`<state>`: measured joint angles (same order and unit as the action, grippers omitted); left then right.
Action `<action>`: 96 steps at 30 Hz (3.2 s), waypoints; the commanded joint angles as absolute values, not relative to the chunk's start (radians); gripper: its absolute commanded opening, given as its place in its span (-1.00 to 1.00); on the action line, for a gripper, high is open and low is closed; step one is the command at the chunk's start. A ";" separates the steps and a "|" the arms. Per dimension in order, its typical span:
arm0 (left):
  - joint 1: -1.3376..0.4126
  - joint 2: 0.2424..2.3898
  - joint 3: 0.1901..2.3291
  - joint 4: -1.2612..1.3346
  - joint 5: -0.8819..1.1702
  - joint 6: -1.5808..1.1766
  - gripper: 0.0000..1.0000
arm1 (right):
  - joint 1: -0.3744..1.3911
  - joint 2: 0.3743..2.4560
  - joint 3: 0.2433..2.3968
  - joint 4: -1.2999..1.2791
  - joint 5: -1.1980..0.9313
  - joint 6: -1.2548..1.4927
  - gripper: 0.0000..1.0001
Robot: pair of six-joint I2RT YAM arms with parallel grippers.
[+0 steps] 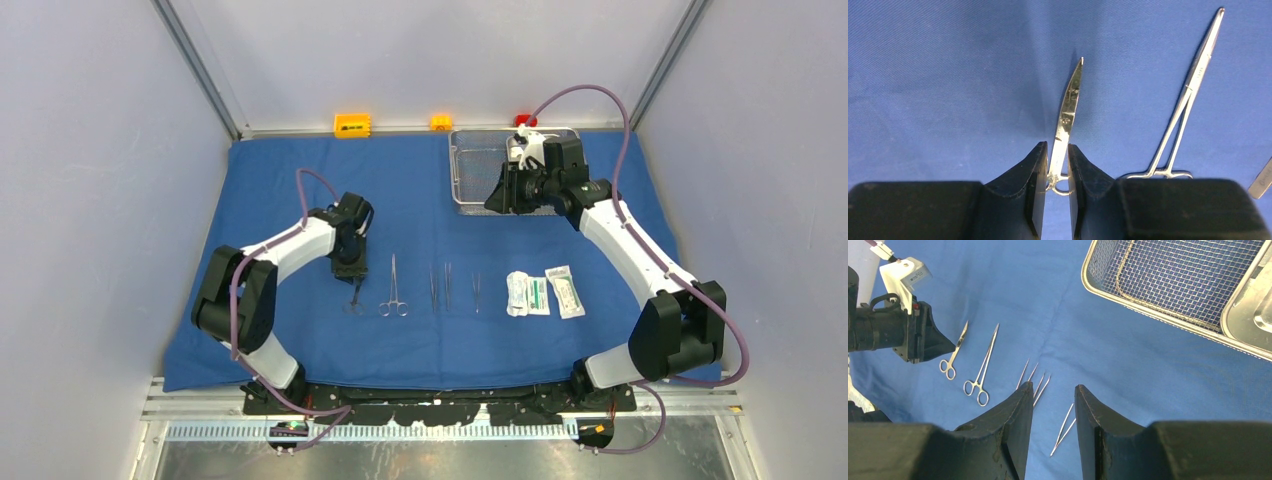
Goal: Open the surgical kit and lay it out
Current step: Place the medical item in the surgical kit.
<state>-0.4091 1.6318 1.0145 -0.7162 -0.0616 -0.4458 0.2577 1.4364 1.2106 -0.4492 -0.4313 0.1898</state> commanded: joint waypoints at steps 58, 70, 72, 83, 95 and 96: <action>-0.405 1.718 1.076 -0.691 0.090 -0.537 -0.81 | 0.244 1.401 1.195 -0.402 -0.427 0.197 -0.18; -0.407 1.669 0.996 -0.683 0.075 -0.546 -0.80 | 0.241 1.404 1.196 -0.400 -0.428 0.200 -0.18; -0.407 1.662 0.987 -0.682 0.074 -0.547 -0.80 | 0.241 1.401 1.195 -0.399 -0.429 0.200 -0.18; -0.406 1.671 1.054 -0.701 0.052 -0.507 -0.53 | 0.239 1.400 1.195 -0.398 -0.415 0.201 -0.17; -0.407 1.585 1.102 -0.719 0.050 -0.449 0.01 | 0.197 1.403 1.240 -0.420 -0.247 0.176 -0.07; -0.407 1.577 1.114 -0.715 0.048 -0.437 0.02 | 0.187 1.413 1.254 -0.427 -0.223 0.172 -0.06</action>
